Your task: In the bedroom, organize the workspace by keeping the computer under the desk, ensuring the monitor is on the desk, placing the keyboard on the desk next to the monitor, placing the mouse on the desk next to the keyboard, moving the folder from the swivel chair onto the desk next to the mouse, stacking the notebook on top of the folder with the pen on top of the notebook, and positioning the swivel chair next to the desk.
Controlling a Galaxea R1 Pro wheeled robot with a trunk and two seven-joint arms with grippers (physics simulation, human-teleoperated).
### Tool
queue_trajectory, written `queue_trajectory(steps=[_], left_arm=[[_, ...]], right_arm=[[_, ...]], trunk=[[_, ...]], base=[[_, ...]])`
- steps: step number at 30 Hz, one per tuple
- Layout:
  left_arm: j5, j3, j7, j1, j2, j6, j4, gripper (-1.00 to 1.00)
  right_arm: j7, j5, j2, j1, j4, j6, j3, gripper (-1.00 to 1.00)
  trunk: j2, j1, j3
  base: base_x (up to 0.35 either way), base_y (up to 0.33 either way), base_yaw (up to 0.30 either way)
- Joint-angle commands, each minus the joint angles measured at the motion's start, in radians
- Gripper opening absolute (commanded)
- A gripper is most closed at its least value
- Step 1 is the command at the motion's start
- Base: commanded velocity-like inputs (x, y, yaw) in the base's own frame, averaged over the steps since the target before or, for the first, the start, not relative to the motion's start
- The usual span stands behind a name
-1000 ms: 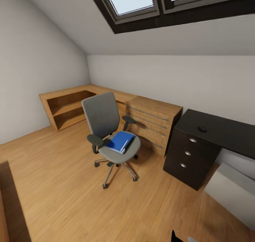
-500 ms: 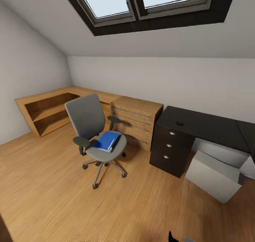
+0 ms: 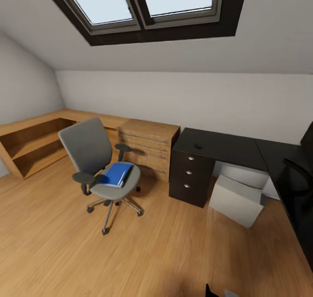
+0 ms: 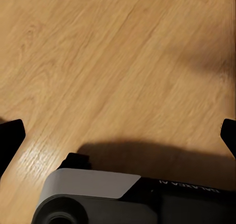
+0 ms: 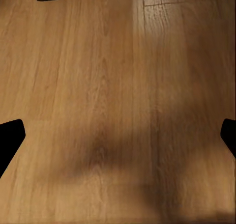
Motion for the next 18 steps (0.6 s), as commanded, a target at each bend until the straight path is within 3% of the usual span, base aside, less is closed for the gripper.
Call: queue_trajectory(steps=[1, 11, 18], left_arm=[[0.011, -0.006, 0.008, 0.000, 0.001, -0.004, -0.001, 1.00], [0.010, -0.006, 0.008, 0.000, 0.002, -0.004, -0.001, 1.00], [0.010, -0.006, 0.008, 0.000, 0.002, -0.004, -0.001, 1.00]], right_arm=[[0.002, -0.005, 0.001, -0.001, 0.002, -0.004, 0.001, 1.00], [0.002, -0.004, 0.004, -0.001, 0.002, -0.004, 0.001, 1.00], [0.002, 0.001, 0.004, -0.001, 0.002, -0.004, 0.001, 1.00]], trunk=[[0.007, -0.004, 0.002], [0.077, -0.042, 0.034], [0.126, -0.069, 0.056]], base=[[-0.004, 0.003, -0.300], [-0.004, 0.001, -0.300], [-0.228, 0.000, -0.300]])
